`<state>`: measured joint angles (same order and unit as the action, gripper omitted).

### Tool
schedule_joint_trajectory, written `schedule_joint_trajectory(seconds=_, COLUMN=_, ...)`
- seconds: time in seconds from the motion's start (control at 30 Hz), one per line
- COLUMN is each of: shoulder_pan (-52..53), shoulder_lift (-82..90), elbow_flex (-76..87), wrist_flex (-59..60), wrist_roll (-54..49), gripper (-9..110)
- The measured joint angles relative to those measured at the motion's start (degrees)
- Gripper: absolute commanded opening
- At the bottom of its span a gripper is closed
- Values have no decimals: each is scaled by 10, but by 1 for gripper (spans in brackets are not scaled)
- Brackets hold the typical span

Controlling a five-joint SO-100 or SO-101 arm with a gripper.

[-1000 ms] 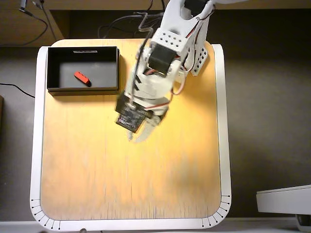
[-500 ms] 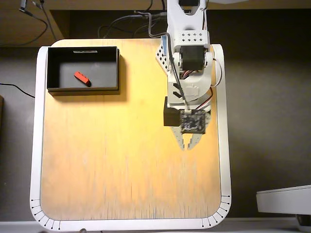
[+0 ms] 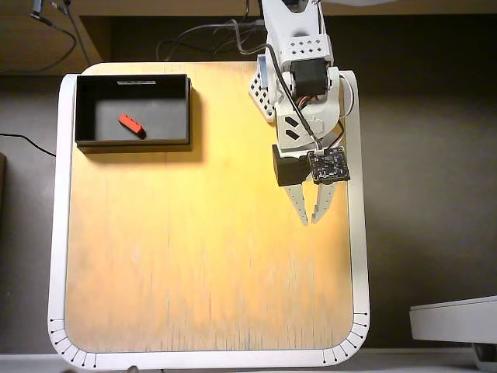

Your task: Grasp a lego block and put it in the bin.

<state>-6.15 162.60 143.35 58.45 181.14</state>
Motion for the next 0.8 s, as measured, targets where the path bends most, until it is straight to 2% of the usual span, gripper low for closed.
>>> schedule_joint_trajectory(seconds=0.23, shoulder_pan=27, shoulder_lift=106, elbow_flex=135, wrist_flex=-8, wrist_roll=27, gripper=0)
schedule_joint_trajectory(seconds=0.8, shoulder_pan=55, shoulder_lift=208, elbow_flex=269, wrist_flex=-10, wrist_roll=25, gripper=0)
